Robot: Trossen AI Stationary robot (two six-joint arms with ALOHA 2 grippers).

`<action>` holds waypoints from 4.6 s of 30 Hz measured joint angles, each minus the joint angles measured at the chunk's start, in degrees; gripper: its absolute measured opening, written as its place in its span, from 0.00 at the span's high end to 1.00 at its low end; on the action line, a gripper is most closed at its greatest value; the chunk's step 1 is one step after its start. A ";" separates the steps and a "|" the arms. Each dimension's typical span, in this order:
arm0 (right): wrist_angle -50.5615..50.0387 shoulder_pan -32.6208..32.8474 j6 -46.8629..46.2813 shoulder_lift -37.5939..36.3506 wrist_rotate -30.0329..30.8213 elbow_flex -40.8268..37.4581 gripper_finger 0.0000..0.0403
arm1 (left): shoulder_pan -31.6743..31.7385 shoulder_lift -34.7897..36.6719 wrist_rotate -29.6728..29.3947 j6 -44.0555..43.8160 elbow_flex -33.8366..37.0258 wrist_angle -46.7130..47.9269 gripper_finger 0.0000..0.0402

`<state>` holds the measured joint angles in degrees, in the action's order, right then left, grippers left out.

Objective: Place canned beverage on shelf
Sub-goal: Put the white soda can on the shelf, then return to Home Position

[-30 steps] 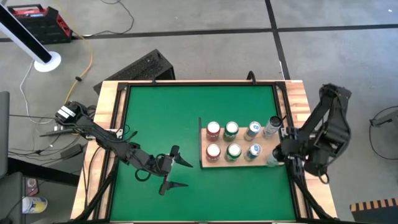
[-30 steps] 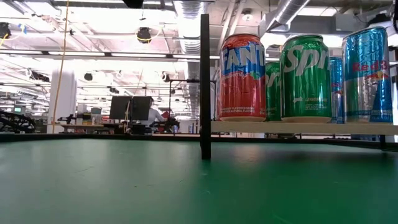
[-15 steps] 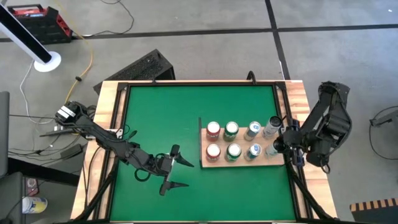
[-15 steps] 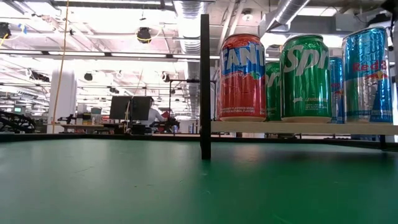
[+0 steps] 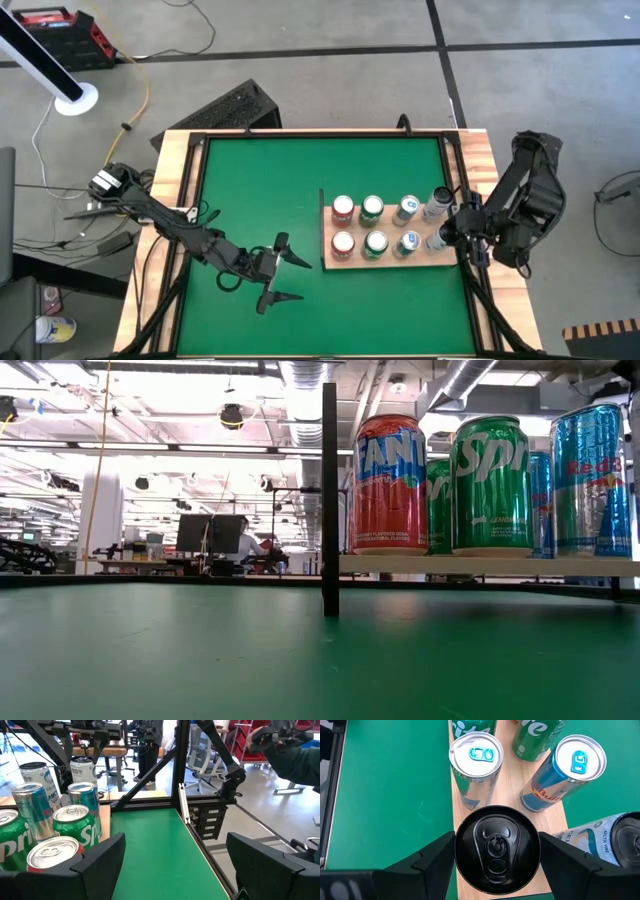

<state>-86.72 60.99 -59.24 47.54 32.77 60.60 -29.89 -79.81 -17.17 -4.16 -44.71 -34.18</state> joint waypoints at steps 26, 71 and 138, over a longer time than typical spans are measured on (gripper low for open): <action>2.54 0.06 -3.32 -0.99 -0.82 -4.04 0.29 | -0.02 0.00 1.90 0.04 0.02 0.02 0.17; 2.59 -0.07 -0.44 -1.11 -2.83 -4.07 0.29 | -0.02 0.00 1.84 1.35 0.04 0.02 0.17; 37.50 -9.35 32.16 -25.39 25.34 -10.81 0.93 | 26.88 62.86 6.16 3.00 25.37 25.79 0.17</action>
<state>-49.21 51.64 -27.09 22.15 58.11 49.79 -3.01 -16.95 -11.01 -1.16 -19.34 -8.38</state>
